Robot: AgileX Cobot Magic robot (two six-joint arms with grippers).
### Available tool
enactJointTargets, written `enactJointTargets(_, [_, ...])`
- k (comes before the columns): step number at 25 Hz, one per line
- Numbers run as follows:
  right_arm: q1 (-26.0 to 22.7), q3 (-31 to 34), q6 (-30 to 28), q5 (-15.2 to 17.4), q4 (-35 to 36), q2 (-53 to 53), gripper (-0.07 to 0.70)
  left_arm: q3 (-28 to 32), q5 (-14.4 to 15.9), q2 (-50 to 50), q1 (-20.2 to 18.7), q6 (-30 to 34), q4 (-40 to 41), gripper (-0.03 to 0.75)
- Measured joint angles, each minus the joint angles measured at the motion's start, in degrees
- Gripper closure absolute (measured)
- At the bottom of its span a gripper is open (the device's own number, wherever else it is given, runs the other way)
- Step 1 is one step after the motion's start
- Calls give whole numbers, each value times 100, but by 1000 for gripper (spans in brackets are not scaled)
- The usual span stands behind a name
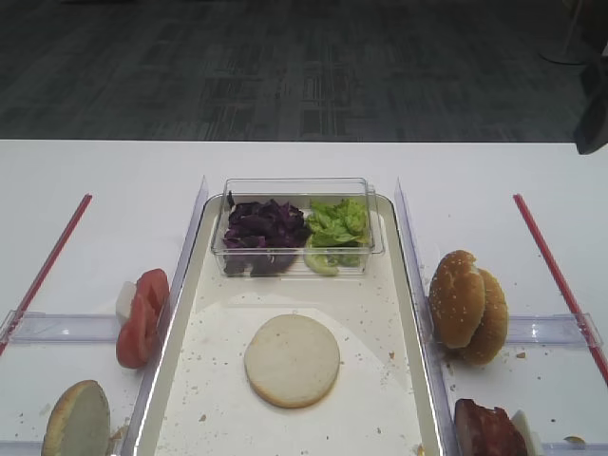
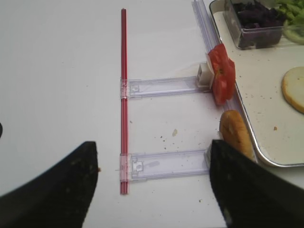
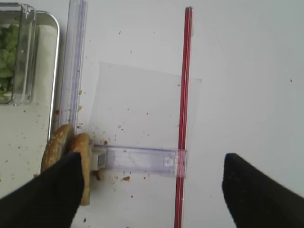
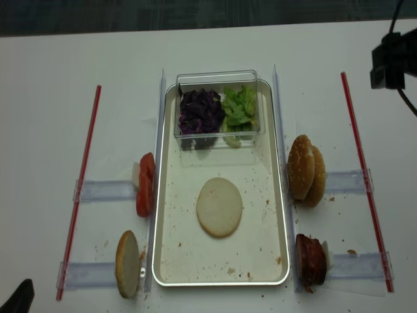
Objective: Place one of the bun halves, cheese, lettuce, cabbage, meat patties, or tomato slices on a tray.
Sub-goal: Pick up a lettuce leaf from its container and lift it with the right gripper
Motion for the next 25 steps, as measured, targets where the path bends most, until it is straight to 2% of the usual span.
enactJointTargets(5, [0, -792, 0, -26, 62, 1170, 17, 0, 0, 0, 0, 0, 0, 257])
enactJointTargets(14, [5, -1903, -48, 156, 274, 2860, 17, 0, 0, 0, 0, 0, 0, 258])
enactJointTargets(19, [5, -2050, -464, 175, 296, 3266, 17, 0, 0, 0, 0, 0, 0, 259])
enactJointTargets(25, [5, -2050, -681, -29, 304, 3319, 17, 0, 0, 0, 0, 0, 0, 259])
